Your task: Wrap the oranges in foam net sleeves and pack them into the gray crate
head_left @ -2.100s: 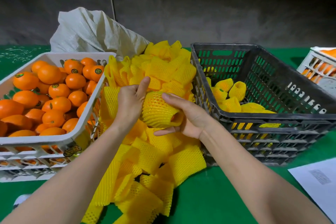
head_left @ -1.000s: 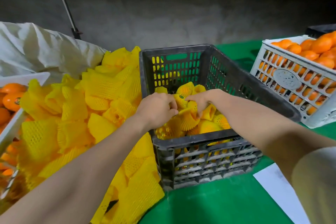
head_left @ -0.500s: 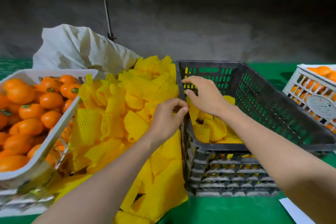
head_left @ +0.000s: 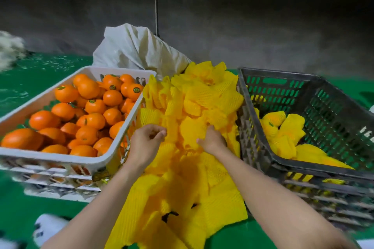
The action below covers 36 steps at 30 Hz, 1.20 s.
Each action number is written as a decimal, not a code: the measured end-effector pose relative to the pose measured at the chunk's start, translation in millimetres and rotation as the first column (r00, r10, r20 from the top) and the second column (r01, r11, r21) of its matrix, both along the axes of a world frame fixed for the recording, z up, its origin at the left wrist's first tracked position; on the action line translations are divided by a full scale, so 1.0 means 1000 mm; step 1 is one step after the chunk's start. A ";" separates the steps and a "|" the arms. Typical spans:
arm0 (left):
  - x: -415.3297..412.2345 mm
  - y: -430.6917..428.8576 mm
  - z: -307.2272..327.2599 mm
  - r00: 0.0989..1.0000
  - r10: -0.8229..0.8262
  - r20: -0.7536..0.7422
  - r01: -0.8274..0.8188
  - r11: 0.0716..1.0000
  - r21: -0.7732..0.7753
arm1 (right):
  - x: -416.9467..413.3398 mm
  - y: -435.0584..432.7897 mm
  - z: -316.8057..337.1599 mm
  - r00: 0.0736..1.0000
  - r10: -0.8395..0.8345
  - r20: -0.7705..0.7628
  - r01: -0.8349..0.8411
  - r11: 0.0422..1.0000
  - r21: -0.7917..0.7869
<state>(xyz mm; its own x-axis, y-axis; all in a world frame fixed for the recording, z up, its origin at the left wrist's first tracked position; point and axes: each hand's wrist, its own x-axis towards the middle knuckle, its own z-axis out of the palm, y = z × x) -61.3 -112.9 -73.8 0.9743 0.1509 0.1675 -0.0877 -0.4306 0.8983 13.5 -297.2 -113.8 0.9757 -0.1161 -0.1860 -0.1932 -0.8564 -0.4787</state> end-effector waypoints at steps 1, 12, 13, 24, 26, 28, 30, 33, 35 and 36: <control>-0.004 0.006 0.000 1.000 -0.002 -0.007 0.002 1.000 0.013 | 0.002 0.001 -0.004 0.999 -0.021 0.042 0.020 1.000 0.013; -0.001 0.022 0.026 0.977 -0.168 0.131 0.091 0.884 0.459 | -0.046 0.034 0.068 0.720 0.229 0.655 -0.381 0.919 0.097; 0.001 0.022 0.028 0.975 -0.196 0.102 0.118 0.854 0.506 | -0.050 0.037 0.075 0.710 0.269 0.651 -0.438 0.892 0.109; -0.008 0.059 0.036 0.988 -0.152 -0.004 0.151 0.984 -0.098 | -0.055 0.090 0.077 0.602 0.211 0.770 -0.498 0.853 0.155; -0.007 0.073 0.043 0.986 -0.167 0.025 0.169 0.965 -0.198 | -0.050 0.110 0.082 0.698 0.158 0.699 -0.525 0.776 0.349; 0.001 0.092 0.049 0.985 -0.142 0.101 0.167 0.936 -0.310 | -0.044 0.133 0.086 0.790 0.066 0.610 -0.488 0.670 0.559; 0.018 0.118 0.048 0.994 -0.063 0.084 0.090 0.924 -0.371 | -0.038 0.155 0.086 0.879 -0.037 0.476 -0.379 0.553 0.742; 0.050 0.159 0.032 0.973 -0.132 -0.190 0.156 0.981 0.114 | -0.035 0.181 0.081 0.967 -0.058 0.248 -0.212 0.354 0.911; 0.061 0.171 0.016 0.841 -0.227 -0.491 0.453 0.792 0.410 | -0.034 0.193 0.074 0.993 -0.020 0.112 -0.106 0.204 0.973; 0.063 0.171 0.008 0.775 -0.248 -0.581 0.559 0.697 0.449 | -0.036 0.196 0.072 0.997 0.004 0.082 -0.081 0.158 0.984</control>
